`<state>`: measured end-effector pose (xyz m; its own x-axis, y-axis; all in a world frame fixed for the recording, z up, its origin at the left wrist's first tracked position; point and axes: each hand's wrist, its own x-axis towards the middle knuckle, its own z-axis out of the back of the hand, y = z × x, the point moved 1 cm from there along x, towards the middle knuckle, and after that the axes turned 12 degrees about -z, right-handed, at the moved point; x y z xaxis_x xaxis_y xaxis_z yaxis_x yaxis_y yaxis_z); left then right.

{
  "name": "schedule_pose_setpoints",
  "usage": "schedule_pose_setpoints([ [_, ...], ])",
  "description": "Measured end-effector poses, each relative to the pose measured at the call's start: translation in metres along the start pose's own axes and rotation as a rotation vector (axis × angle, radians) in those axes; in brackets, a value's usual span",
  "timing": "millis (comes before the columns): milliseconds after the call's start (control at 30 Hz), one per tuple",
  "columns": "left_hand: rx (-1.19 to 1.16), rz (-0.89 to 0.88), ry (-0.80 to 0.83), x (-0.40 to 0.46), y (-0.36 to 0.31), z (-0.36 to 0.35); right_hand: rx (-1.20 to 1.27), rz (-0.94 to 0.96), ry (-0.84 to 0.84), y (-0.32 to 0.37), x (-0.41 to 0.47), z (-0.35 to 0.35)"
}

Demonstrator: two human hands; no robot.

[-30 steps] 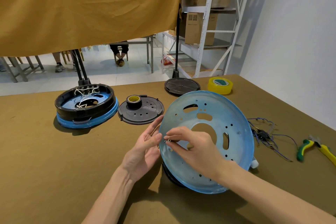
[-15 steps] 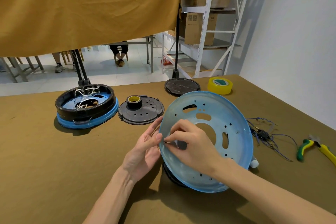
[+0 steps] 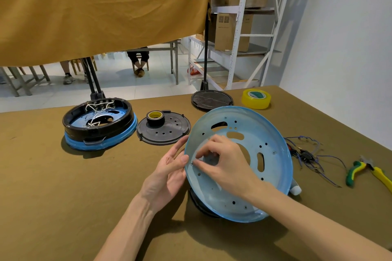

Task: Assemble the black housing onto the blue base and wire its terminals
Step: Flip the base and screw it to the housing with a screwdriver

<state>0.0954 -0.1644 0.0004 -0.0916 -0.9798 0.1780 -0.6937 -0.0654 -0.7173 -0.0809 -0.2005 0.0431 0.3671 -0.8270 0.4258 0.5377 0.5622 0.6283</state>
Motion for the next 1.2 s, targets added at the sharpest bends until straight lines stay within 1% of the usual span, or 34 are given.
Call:
schedule_pose_setpoints([
  [67, 0.065, 0.004, -0.004, 0.002, 0.002, -0.001, 0.0, -0.035, 0.014, -0.004, 0.001, -0.001],
  [100, 0.135, 0.005, -0.011, 0.003, 0.004, 0.0, 0.006, -0.059, 0.018, -0.006, 0.002, -0.001],
  [167, 0.267, 0.003, -0.048, 0.005, 0.008, 0.003, 0.019, -0.111, 0.04, -0.01, 0.004, -0.003],
  [300, 0.451, -0.017, -0.138, 0.007, 0.017, 0.005, 0.026, -0.247, 0.128, -0.017, 0.011, -0.007],
  [433, 0.807, -0.042, -0.162, 0.006, 0.019, 0.008, 0.003, -0.261, 0.16, -0.021, 0.012, -0.005],
  [500, 0.919, -0.036, -0.155, 0.005, 0.018, 0.011, 0.023, -0.268, 0.206, -0.025, 0.005, 0.003],
  [567, 0.98, -0.046, -0.127, 0.005, 0.018, 0.012, 0.012, -0.271, 0.307, -0.026, -0.005, 0.013],
  [600, 1.014, -0.06, -0.113, 0.005, 0.018, 0.014, -0.041, -0.261, 0.373, -0.026, -0.011, 0.018],
  [667, 1.077, -0.08, -0.101, 0.006, 0.017, 0.015, -0.266, -0.205, 0.503, -0.025, -0.025, 0.025],
  [733, 1.081, -0.087, -0.107, 0.004, 0.014, 0.016, -0.498, -0.098, 0.554, -0.022, -0.036, 0.024],
  [800, 1.163, -0.154, -0.085, 0.001, 0.012, 0.02, -0.559, -0.006, 0.534, -0.017, -0.041, 0.022],
  [900, 1.463, -0.341, 0.072, -0.006, 0.007, 0.024, -0.552, 0.068, 0.487, -0.01, -0.04, 0.026],
  [1000, 1.72, -0.476, 0.217, -0.004, 0.007, 0.021, -0.585, 0.115, 0.45, -0.009, -0.04, 0.033],
  [1100, 1.845, -0.59, 0.284, 0.002, 0.007, 0.017, -0.562, 0.108, 0.429, -0.009, -0.039, 0.041],
  [1200, 1.925, -0.663, 0.289, 0.01, 0.009, 0.014, -0.556, 0.101, 0.4, -0.007, -0.035, 0.053],
])
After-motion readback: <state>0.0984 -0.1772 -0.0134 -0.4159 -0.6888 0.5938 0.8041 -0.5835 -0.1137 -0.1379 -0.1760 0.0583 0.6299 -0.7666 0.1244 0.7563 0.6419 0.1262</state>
